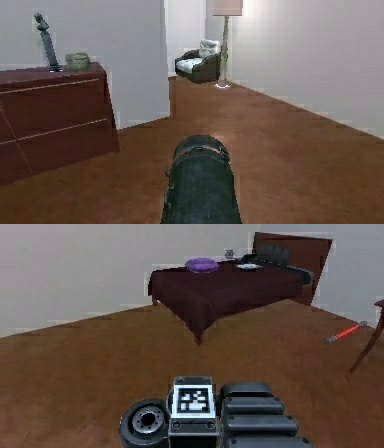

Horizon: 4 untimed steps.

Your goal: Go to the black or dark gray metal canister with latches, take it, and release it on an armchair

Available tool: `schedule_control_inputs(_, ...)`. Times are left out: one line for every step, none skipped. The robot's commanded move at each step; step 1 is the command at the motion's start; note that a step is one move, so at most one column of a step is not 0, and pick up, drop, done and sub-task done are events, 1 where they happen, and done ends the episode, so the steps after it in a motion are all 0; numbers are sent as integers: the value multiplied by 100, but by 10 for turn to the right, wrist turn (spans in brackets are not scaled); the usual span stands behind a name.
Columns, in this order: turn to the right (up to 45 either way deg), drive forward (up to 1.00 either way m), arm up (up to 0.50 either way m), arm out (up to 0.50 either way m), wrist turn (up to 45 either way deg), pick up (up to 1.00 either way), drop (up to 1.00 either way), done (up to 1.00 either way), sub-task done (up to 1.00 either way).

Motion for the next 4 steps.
schedule_control_inputs(0,100,0,0,0,0,0,0,0)
schedule_control_inputs(0,100,0,0,0,0,0,0,0)
schedule_control_inputs(-30,0,0,0,0,0,0,0,0)
schedule_control_inputs(0,90,0,0,0,0,0,0,0)
